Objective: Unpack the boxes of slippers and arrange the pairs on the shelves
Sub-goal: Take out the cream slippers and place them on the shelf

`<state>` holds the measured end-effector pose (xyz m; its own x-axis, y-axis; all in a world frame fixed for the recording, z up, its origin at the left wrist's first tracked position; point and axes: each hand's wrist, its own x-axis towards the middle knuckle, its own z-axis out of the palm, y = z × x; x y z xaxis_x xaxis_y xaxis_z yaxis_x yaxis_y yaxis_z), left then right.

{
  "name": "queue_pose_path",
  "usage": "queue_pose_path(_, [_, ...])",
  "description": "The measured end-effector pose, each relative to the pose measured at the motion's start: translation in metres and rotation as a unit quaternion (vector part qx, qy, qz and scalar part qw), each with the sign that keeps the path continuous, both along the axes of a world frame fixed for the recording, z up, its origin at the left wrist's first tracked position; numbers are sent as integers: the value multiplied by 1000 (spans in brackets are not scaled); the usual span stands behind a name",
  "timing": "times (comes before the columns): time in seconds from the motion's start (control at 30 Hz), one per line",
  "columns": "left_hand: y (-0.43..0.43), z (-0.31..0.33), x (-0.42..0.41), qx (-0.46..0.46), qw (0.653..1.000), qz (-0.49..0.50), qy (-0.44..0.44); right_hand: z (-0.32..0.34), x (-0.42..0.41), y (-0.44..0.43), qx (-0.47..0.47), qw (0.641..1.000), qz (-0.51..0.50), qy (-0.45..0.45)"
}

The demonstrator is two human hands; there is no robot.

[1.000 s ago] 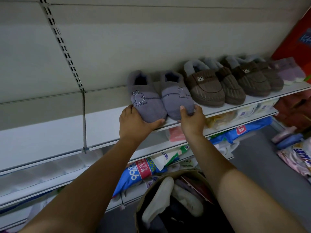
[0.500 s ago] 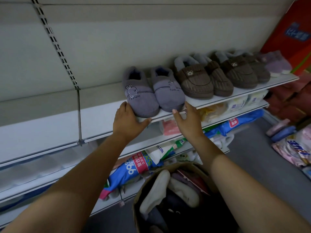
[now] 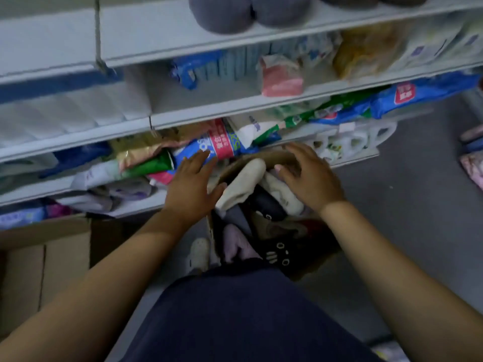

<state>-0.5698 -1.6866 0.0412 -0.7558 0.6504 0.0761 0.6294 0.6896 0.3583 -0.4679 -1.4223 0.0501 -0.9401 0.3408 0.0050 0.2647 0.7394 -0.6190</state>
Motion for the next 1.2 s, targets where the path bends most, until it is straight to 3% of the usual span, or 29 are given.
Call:
queue_pose_path(0.07, [-4,-20,23,-28,998,20,-46,-28,22,6,2,1000,-6,-29])
queue_pose_path(0.17, [-5,-49,48,-51,988,67,-126,-77,46,13,-72,992,-34,-93])
queue_pose_path(0.37, [9,-124,46,-114,954,123,-250,-176,49,28,-156,945,-160,-238])
queue_pose_path(0.5, [23,-189,23,-128,938,159,-279,-252,24,48,-174,925,-206,-267])
queue_pose_path(0.67, [29,-240,6,-117,940,206,-247,-315,8,65,-148,918,-240,-280])
queue_pose_path(0.77, [22,-255,3,-129,949,201,-206,-335,14,68,-133,917,-267,-265])
queue_pose_path(0.87, [16,-258,6,-100,959,190,-185,-343,20,74,-98,915,-247,-305])
queue_pose_path(1.0, [10,-247,15,-39,955,201,-216,-347,32,78,-152,914,-245,-287])
queue_pose_path(1.1, [12,-220,19,59,914,272,-296,-326,34,66,-224,894,-283,-264])
queue_pose_path(1.2, [6,-191,19,114,861,312,-386,-296,43,49,-212,892,-322,-234])
